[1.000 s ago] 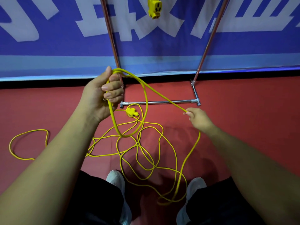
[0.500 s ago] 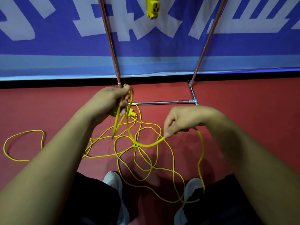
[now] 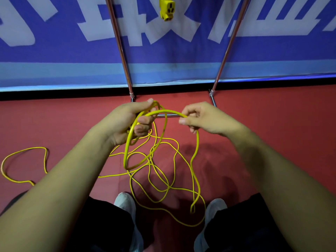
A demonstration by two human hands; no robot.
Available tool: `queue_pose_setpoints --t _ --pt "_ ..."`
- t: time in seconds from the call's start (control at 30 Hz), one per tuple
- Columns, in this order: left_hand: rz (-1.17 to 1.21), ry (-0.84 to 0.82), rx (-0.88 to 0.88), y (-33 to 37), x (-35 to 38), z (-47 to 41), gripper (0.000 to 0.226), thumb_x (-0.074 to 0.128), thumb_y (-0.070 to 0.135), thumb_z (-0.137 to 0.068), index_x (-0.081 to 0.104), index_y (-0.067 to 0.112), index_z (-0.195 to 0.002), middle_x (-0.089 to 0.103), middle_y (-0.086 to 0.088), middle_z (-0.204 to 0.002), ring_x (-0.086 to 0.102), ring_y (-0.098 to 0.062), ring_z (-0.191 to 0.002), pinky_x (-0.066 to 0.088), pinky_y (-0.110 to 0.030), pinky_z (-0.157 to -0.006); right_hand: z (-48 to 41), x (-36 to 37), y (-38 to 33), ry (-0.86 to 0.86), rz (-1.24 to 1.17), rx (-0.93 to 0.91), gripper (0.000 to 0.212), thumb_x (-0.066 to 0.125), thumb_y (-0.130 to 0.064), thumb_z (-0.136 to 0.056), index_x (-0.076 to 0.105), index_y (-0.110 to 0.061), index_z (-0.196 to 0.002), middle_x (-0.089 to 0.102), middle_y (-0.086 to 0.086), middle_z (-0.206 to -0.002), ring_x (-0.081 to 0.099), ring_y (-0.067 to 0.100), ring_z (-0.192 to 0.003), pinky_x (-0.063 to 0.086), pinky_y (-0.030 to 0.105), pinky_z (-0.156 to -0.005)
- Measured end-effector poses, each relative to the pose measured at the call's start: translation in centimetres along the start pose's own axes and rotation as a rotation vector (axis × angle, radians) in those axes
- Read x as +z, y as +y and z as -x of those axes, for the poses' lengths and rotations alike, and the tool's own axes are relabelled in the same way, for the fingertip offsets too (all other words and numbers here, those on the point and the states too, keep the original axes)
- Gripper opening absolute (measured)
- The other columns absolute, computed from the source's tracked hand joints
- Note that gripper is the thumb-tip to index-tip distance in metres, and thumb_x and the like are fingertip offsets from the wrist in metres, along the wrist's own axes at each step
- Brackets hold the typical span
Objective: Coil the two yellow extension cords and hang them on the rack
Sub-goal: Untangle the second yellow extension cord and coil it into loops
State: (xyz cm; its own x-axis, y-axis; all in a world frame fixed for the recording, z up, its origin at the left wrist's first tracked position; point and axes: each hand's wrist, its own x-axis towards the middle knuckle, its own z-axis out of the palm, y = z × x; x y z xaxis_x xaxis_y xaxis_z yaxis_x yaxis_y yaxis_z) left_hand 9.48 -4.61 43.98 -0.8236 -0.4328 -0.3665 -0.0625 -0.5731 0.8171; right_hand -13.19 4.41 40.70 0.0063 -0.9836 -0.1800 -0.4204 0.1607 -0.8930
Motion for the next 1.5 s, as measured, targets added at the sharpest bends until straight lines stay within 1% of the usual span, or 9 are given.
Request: queue_pose_setpoints --t 0.1,0.2,0.4,0.57,0.93,1.07,1.13,1.4,1.5 --pt "0.027 0.006 -0.012 0.5 -1.0 0.2 0.033 0.039 0.032 -0.097 0.051 0.01 -0.077 0.034 0.005 -0.045 0.031 -0.005 -0.031 0.023 -0.015 -0.033 0.3 -0.6 2.2 -0.012 -0.059 0.113 0.009 0.063 -0.012 -0.093 0.062 -0.004 -0.09 0.057 0.01 -0.066 0.057 0.023 -0.056 0.048 0.026 -0.056" --pt "-0.12 0.054 -0.035 0.4 -1.0 0.7 0.033 0.044 0.034 -0.094 0.054 0.004 -0.084 0.037 0.001 -0.047 0.035 -0.011 -0.033 0.031 -0.017 -0.033 -0.3 -0.2 2.0 0.179 -0.332 0.117 0.003 0.065 -0.015 -0.092 0.062 -0.016 -0.09 0.047 0.003 -0.06 0.033 0.012 -0.046 0.027 0.021 -0.045" --pt "-0.266 0.097 -0.057 -1.0 -0.1 0.6 0.036 0.048 0.031 -0.093 0.065 0.0 -0.087 0.065 -0.01 -0.063 0.055 -0.019 -0.042 0.044 -0.021 -0.038 0.2 0.9 -1.7 0.147 0.05 -0.08 0.006 0.071 -0.018 -0.087 0.076 -0.014 -0.086 0.061 0.002 -0.058 0.044 0.005 -0.055 0.035 0.023 -0.054" --pt "-0.264 0.064 -0.104 -2.2 0.4 0.2 0.037 0.046 0.028 -0.097 0.065 -0.002 -0.089 0.054 -0.009 -0.058 0.052 -0.021 -0.041 0.045 -0.025 -0.04 0.6 1.6 -3.9 0.037 0.287 -0.138 0.007 0.072 -0.023 -0.086 0.077 -0.02 -0.083 0.069 -0.002 -0.069 0.049 -0.003 -0.065 0.041 0.021 -0.063" --pt "0.153 -0.034 -0.029 -0.6 0.5 0.2 0.033 0.04 0.03 -0.094 0.057 0.008 -0.076 0.034 0.006 -0.046 0.035 -0.009 -0.033 0.03 -0.019 -0.034 0.6 -0.8 0.2 0.089 0.043 -0.059 0.011 0.07 -0.014 -0.088 0.065 -0.018 -0.079 0.053 -0.002 -0.06 0.048 0.013 -0.054 0.043 0.035 -0.055" --pt "-0.041 0.027 -0.012 -0.2 0.0 0.5 0.036 0.044 0.028 -0.09 0.064 0.0 -0.079 0.049 -0.006 -0.051 0.047 -0.018 -0.037 0.04 -0.02 -0.037 0.6 -1.2 -0.1 0.231 -0.264 -0.084 0.013 0.064 -0.005 -0.091 0.07 -0.017 -0.092 0.052 -0.006 -0.055 0.043 0.008 -0.051 0.031 0.021 -0.048" --pt "-0.127 0.023 -0.031 -0.6 -0.1 0.5 0.037 0.046 0.028 -0.089 0.067 -0.003 -0.084 0.061 -0.013 -0.06 0.057 -0.023 -0.043 0.047 -0.023 -0.041 0.6 -0.8 -0.7 0.213 -0.14 -0.119 0.012 0.066 -0.007 -0.09 0.073 -0.016 -0.094 0.054 -0.013 -0.051 0.044 0.002 -0.051 0.032 0.019 -0.052" --pt "-0.079 -0.062 -0.103 -1.6 0.8 0.3 0.035 0.042 0.026 -0.091 0.064 -0.001 -0.084 0.036 -0.003 -0.05 0.038 -0.017 -0.034 0.035 -0.021 -0.038 0.1 1.8 -2.6 0.183 -0.025 -0.231 0.007 0.073 -0.012 -0.085 0.073 -0.013 -0.092 0.064 -0.013 -0.071 0.05 -0.004 -0.062 0.04 0.016 -0.065" --pt "0.064 -0.164 -0.124 -1.2 0.6 0.6 0.028 0.049 0.028 -0.088 0.062 0.006 -0.076 0.035 0.004 -0.044 0.035 -0.011 -0.031 0.026 -0.019 -0.035 -0.1 1.6 -2.2 0.156 -0.036 -0.222 0.035 0.076 -0.021 -0.083 0.065 -0.022 -0.116 0.062 -0.003 -0.103 0.052 0.011 -0.069 0.042 0.024 -0.066"
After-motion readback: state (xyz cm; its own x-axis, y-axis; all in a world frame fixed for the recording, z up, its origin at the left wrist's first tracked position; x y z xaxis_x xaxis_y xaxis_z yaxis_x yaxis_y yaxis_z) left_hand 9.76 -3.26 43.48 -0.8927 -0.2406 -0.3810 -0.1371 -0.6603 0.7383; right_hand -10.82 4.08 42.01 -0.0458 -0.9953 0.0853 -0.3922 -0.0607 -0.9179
